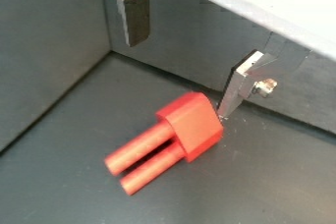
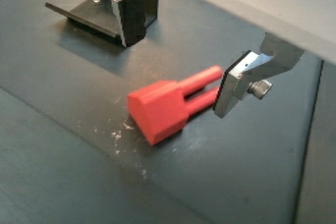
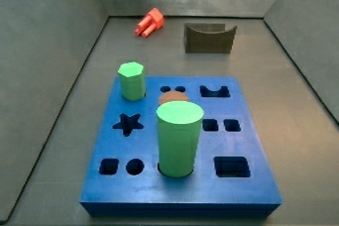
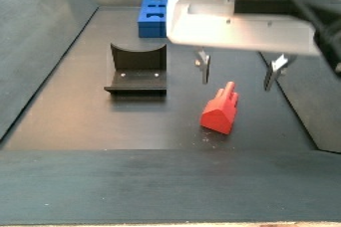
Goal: Pick up the 3 prong object. Move up. Rotate the 3 prong object. Place the 3 prong object on the fixture. Regrasp the 3 prong object. Move to above the board. Insert the 3 prong object.
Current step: Pick up the 3 prong object.
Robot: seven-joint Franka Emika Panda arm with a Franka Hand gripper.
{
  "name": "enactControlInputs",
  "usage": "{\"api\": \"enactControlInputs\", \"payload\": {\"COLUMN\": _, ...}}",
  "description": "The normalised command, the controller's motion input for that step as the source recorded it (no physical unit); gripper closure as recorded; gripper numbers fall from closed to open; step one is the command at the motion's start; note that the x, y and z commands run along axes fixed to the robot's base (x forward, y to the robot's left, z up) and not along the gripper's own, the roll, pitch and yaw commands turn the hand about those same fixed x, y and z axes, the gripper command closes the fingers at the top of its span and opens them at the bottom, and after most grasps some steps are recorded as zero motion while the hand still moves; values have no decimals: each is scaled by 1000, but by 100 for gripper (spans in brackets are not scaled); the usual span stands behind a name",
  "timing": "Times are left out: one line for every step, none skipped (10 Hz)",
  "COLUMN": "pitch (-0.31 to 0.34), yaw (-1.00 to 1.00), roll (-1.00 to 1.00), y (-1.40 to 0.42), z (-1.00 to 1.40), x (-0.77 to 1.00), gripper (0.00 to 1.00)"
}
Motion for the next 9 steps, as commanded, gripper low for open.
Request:
{"api": "enactControlInputs", "payload": {"pitch": -187, "yaw": -177, "roll": -277, "y": 6, "z": -511, "x": 334, "gripper": 0}}
{"api": "enactControlInputs", "payload": {"pitch": -169, "yaw": -177, "roll": -226, "y": 0, "z": -620, "x": 269, "gripper": 0}}
{"api": "enactControlInputs", "payload": {"pitch": -159, "yaw": -157, "roll": -186, "y": -3, "z": -703, "x": 217, "gripper": 0}}
{"api": "enactControlInputs", "payload": {"pitch": -133, "yaw": -146, "roll": -133, "y": -14, "z": -809, "x": 186, "gripper": 0}}
{"api": "enactControlInputs", "payload": {"pitch": -89, "yaw": -123, "roll": 0, "y": 0, "z": -1000, "x": -46, "gripper": 0}}
{"api": "enactControlInputs", "payload": {"pitch": -94, "yaw": -37, "roll": 0, "y": 0, "z": -1000, "x": -151, "gripper": 0}}
{"api": "enactControlInputs", "payload": {"pitch": -109, "yaw": -29, "roll": 0, "y": -6, "z": -1000, "x": -137, "gripper": 0}}
{"api": "enactControlInputs", "payload": {"pitch": -130, "yaw": -34, "roll": 0, "y": -34, "z": -1000, "x": -106, "gripper": 0}}
{"api": "enactControlInputs", "payload": {"pitch": -227, "yaw": -57, "roll": -47, "y": -131, "z": -829, "x": 0, "gripper": 0}}
